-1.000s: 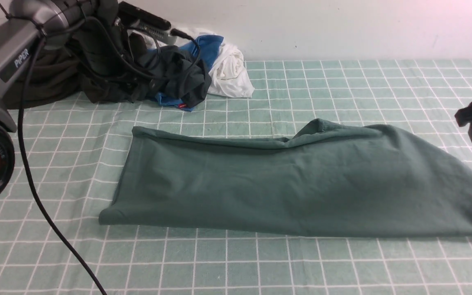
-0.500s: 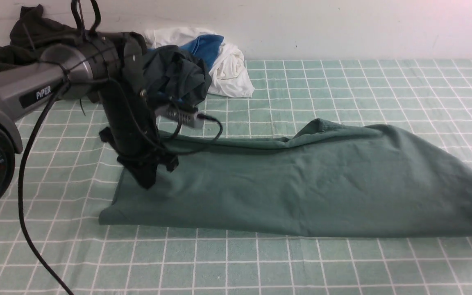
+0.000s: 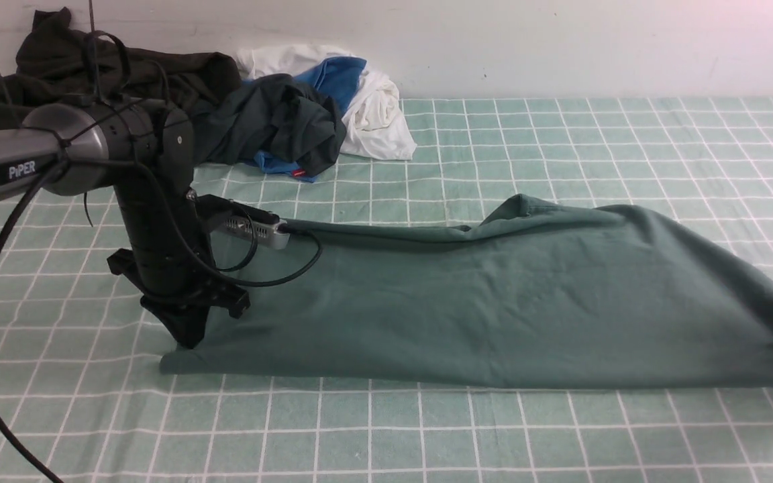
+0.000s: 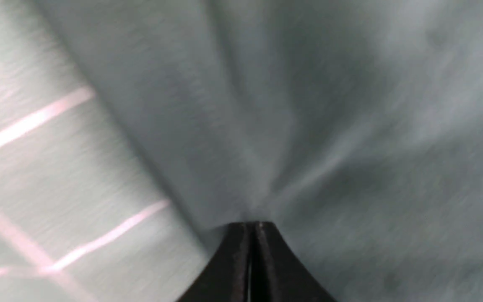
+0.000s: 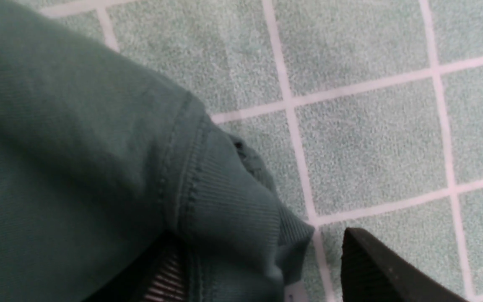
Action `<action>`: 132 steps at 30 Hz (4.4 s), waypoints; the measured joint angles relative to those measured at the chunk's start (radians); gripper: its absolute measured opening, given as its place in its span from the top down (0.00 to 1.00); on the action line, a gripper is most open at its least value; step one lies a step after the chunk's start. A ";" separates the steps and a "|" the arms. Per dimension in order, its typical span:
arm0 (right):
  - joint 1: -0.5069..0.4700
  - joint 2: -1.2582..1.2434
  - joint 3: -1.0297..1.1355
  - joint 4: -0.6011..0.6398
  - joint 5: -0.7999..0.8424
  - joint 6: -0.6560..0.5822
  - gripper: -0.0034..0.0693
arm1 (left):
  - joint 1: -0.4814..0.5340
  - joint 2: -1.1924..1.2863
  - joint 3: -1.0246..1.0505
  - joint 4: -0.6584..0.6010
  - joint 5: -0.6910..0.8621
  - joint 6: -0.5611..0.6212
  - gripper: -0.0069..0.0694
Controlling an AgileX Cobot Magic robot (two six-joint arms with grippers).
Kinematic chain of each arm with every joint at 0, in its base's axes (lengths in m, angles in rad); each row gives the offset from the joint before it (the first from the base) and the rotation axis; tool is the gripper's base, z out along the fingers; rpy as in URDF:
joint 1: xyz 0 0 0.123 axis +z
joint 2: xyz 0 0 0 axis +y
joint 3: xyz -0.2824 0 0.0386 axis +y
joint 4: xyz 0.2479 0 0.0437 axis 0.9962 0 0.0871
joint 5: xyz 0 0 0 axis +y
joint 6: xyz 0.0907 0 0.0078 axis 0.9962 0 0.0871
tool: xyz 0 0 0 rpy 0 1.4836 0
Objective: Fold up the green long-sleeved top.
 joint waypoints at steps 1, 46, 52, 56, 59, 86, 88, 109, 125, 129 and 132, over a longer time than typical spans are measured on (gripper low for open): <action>0.000 0.001 -0.001 0.013 0.000 -0.015 0.35 | 0.003 -0.022 0.002 0.006 0.000 0.000 0.91; 1.068 0.373 -1.015 0.254 0.141 -0.133 0.67 | 0.007 -1.091 0.201 -0.043 0.074 0.007 0.91; 1.045 0.381 -1.158 0.142 0.396 -0.151 0.34 | 0.007 -1.162 0.447 0.037 -0.098 -0.035 0.91; 1.007 0.397 -1.164 0.052 0.504 -0.126 0.33 | 0.007 -1.186 0.538 0.035 -0.156 -0.049 0.91; 0.973 0.463 -1.164 0.024 0.538 -0.120 0.36 | 0.007 -1.215 0.620 0.017 -0.190 -0.052 0.91; 1.095 0.560 -1.110 0.179 0.501 -0.200 0.46 | 0.007 -1.246 0.706 -0.003 -0.216 -0.052 0.91; 1.121 0.553 -1.111 0.141 0.508 -0.201 0.46 | 0.007 -1.255 0.706 -0.003 -0.213 -0.052 0.91; 0.906 -0.254 -0.558 0.255 0.422 -0.261 0.62 | 0.007 -1.877 1.006 0.017 -0.198 -0.122 0.91; 0.887 -1.179 0.230 0.209 -0.049 -0.228 0.93 | 0.007 -1.937 1.081 0.017 -0.267 -0.123 0.91; 0.887 -1.228 0.277 0.204 -0.061 -0.221 0.97 | 0.007 -1.937 1.084 0.017 -0.268 -0.123 0.91; 0.887 -1.240 0.292 0.204 -0.050 -0.219 0.97 | 0.007 -1.937 1.084 0.017 -0.268 -0.123 0.91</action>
